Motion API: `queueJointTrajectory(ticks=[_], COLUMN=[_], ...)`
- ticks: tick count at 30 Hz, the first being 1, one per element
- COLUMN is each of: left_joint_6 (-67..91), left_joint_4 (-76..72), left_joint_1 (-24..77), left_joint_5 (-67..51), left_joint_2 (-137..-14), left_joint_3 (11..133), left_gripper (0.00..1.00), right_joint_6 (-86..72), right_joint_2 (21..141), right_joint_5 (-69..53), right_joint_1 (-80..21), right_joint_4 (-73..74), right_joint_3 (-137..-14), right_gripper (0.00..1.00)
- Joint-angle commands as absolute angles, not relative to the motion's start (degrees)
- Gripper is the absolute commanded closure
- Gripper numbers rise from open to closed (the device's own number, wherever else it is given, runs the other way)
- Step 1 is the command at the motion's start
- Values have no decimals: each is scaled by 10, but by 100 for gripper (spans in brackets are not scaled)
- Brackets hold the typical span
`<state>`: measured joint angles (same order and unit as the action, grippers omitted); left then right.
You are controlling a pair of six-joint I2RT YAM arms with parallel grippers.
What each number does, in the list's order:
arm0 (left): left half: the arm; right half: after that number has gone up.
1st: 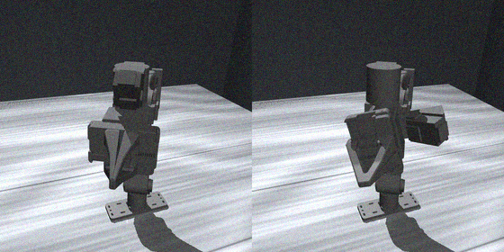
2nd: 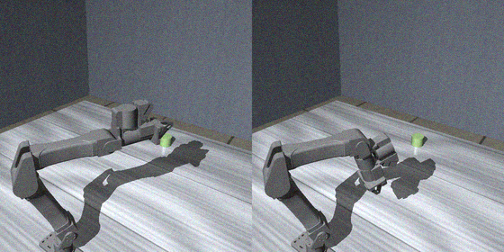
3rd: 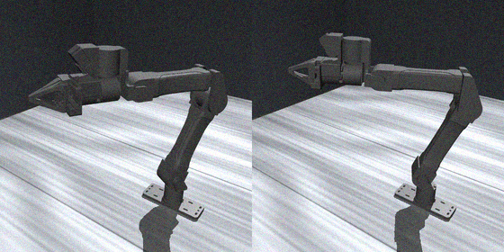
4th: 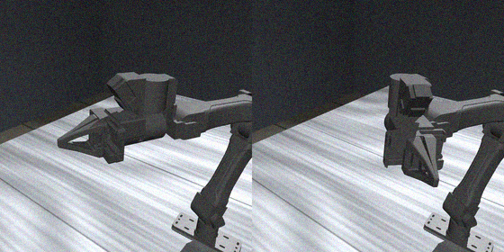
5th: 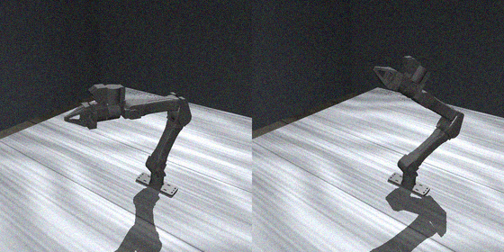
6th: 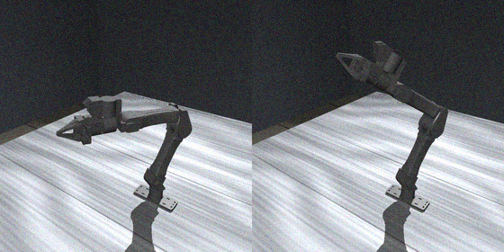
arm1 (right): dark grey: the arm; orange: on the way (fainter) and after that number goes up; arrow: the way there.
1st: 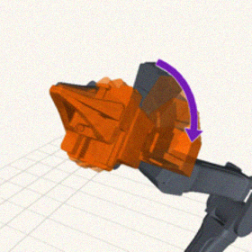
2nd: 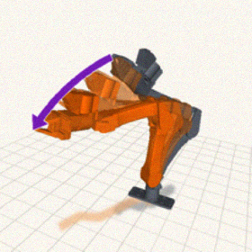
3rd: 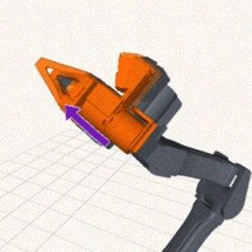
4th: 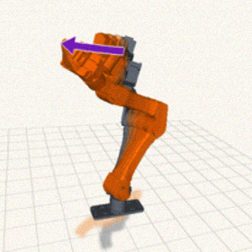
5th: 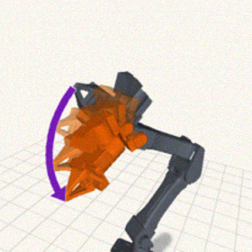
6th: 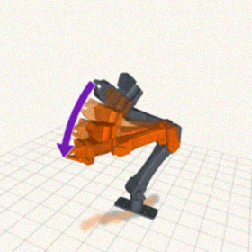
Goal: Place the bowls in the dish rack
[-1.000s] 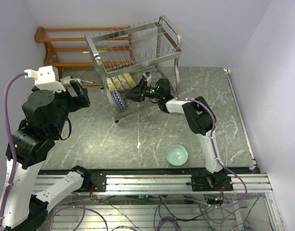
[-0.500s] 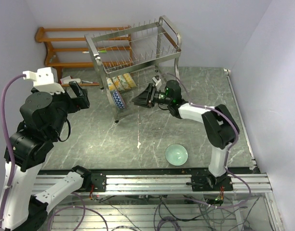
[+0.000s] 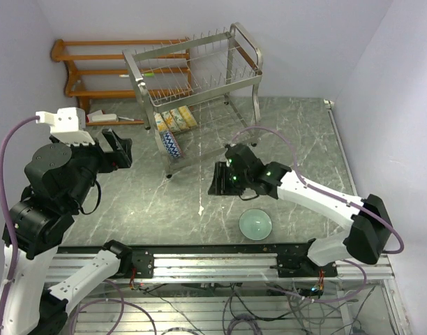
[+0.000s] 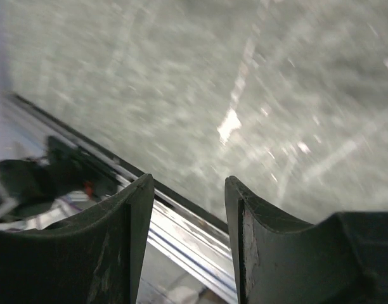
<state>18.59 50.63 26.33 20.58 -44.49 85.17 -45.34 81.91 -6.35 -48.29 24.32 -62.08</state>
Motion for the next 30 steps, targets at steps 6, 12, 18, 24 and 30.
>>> queueJointTrajectory(ticks=[6,12,18,24,30], left_joint_6=[192,187,180,182,172], left_joint_4=[515,532,542,542,541], left_joint_1=[260,260,260,260,260], left_joint_5=[158,153,166,173,186], left_joint_2=[-422,-417,-410,-408,-410], left_joint_3=[844,853,855,850,848], left_gripper=[0,1,1,1,1], right_joint_6=[-573,-628,-621,-610,-591], right_joint_2=[794,815,859,912,942], right_joint_5=[136,163,183,189,211], right_joint_1=[-589,-626,-629,-629,-628], right_joint_4=[548,575,576,553,570], right_joint_3=[-601,-594,-598,-605,-628], right_gripper=[51,51,49,55,87])
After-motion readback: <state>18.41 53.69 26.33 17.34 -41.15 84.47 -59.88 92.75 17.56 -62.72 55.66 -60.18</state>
